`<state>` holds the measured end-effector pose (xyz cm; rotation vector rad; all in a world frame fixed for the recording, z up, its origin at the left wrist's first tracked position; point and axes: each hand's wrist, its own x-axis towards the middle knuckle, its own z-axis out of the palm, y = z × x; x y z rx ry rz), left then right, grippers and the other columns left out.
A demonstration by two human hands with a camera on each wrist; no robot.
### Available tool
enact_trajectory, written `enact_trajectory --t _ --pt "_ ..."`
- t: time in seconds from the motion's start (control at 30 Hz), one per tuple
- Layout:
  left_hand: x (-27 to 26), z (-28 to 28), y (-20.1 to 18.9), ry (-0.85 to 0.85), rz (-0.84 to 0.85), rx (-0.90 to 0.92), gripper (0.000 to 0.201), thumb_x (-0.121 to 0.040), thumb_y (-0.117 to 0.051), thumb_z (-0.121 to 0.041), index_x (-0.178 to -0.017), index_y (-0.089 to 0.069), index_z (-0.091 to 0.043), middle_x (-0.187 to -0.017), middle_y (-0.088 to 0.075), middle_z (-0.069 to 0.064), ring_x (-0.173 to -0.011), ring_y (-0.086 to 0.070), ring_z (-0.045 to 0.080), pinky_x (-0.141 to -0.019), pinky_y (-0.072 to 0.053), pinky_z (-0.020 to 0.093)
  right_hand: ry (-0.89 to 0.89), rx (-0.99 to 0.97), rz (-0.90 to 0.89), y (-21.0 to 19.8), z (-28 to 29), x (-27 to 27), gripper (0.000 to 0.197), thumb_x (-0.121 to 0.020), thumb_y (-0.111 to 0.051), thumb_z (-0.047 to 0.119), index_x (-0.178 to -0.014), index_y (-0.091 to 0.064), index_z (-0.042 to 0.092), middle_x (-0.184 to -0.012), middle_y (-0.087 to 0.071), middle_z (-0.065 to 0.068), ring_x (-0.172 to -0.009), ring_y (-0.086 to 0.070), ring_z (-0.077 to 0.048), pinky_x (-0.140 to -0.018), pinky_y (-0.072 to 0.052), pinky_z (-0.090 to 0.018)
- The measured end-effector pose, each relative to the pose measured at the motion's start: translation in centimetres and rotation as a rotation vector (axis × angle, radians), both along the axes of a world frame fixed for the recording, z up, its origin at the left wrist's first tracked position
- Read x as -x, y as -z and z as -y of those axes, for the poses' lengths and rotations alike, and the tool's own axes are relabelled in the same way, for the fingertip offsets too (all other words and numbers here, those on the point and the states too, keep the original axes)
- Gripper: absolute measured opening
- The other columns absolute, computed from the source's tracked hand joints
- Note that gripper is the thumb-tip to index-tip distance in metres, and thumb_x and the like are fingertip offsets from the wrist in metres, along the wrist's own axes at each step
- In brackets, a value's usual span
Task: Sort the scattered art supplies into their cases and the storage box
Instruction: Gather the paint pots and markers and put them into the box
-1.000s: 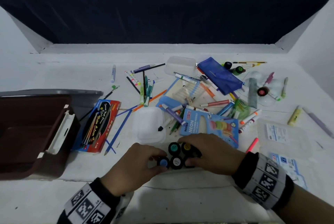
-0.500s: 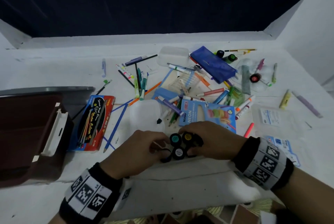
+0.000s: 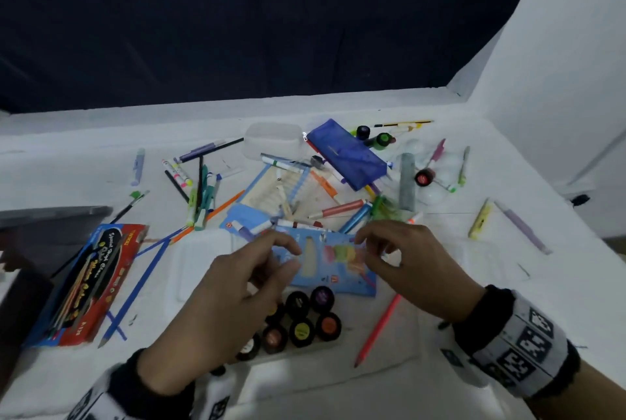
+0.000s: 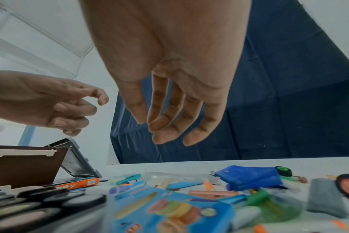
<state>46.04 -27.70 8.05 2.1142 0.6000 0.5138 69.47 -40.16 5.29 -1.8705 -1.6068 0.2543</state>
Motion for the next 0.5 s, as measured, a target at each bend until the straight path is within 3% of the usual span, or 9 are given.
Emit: enact_trajectory --t 0.17,0.23,0.33,0.43,0.5 --pt "-6.2 2.3 -0.4 -0.092 0.028 0.008 0.018 -0.093 -0.054 -0.041 -0.105 -0.061 -0.031 -0.063 -0.058 0.003 -0.068 -0.067 0.014 -0.066 -0.046 0.017 0.038 0.018 0.006 0.1 2.8 -7.8 0.012 -0.089 -0.068 0.018 -0.095 -0.063 0.028 -0.074 -0.061 0.013 -0.073 -0.061 -0.004 -0.067 -0.049 -0.022" --pt "-8.6 2.9 -0.7 -0.105 0.035 0.028 0.019 -0.093 -0.054 -0.040 -0.106 -0.061 -0.028 -0.065 -0.059 0.006 -0.068 -0.066 0.015 -0.067 -0.046 0.015 0.045 0.035 0.017 0.2 3.4 -10.9 0.011 -0.089 -0.069 0.021 -0.095 -0.063 0.029 -0.072 -0.062 0.014 -0.072 -0.062 -0.003 -0.066 -0.047 -0.017" --pt "-11.9 2.9 -1.1 -0.125 0.022 0.093 0.015 -0.094 -0.056 -0.035 -0.106 -0.062 -0.029 -0.066 -0.061 0.012 -0.063 -0.064 0.019 -0.062 -0.047 0.018 0.065 0.076 0.009 0.3 3.5 -15.2 0.011 -0.088 -0.070 0.024 -0.096 -0.063 0.030 -0.071 -0.064 0.013 -0.070 -0.062 -0.003 -0.065 -0.046 -0.016" --pt "-15.3 1.8 -1.0 -0.131 0.001 0.156 0.015 -0.095 -0.059 -0.032 -0.108 -0.061 -0.026 -0.066 -0.063 0.013 -0.060 -0.060 0.037 -0.058 -0.051 0.033 0.065 0.158 -0.006 0.2 2.3 -18.9 0.012 -0.089 -0.069 0.027 -0.098 -0.062 0.029 -0.072 -0.064 0.015 -0.068 -0.062 -0.005 -0.065 -0.047 -0.018" --pt "-18.0 0.4 -0.7 -0.142 -0.019 0.183 0.012 -0.097 -0.060 -0.029 -0.107 -0.062 -0.023 -0.063 -0.063 0.009 -0.062 -0.061 0.036 -0.059 -0.050 0.036 0.053 0.193 -0.007 0.5 0.8 -21.2 0.012 -0.088 -0.069 0.028 -0.099 -0.062 0.027 -0.074 -0.063 0.015 -0.067 -0.062 -0.006 -0.066 -0.046 -0.019"
